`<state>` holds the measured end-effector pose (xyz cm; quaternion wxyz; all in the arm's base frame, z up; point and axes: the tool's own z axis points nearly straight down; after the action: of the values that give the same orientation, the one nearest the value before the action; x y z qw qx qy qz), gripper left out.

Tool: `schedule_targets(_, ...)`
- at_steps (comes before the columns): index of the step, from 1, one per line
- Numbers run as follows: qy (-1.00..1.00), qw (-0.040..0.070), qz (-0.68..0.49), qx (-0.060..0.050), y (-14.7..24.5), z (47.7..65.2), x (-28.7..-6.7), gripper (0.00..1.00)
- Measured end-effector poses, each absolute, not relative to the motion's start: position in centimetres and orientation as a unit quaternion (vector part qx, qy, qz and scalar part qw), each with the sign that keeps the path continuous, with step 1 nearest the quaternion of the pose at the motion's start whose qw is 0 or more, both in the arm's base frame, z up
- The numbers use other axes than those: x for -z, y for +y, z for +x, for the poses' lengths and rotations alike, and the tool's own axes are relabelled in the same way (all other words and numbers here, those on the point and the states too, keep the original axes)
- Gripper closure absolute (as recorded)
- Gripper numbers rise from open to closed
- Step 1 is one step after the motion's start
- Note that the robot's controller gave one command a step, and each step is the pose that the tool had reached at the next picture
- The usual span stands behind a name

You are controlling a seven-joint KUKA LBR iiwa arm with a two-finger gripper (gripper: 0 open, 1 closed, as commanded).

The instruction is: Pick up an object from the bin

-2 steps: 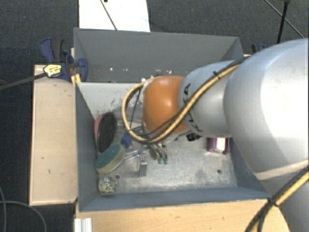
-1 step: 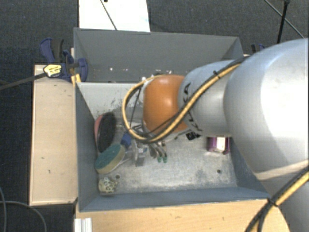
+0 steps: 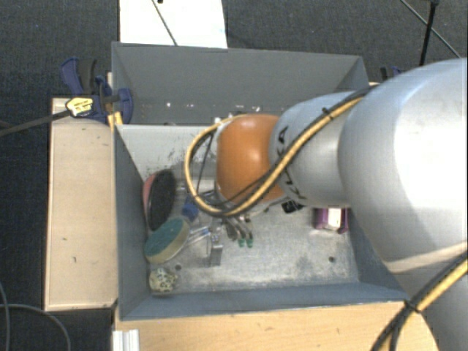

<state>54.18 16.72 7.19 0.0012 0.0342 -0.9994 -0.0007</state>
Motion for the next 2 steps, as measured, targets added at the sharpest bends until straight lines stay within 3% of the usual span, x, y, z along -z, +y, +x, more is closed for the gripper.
schedule_targets(1,-0.999,-0.001,0.032,0.001,16.65,54.36,-7.26,1.00)
schedule_targets(2,-0.999,0.001,0.032,0.000,16.68,54.19,-7.16,0.00)
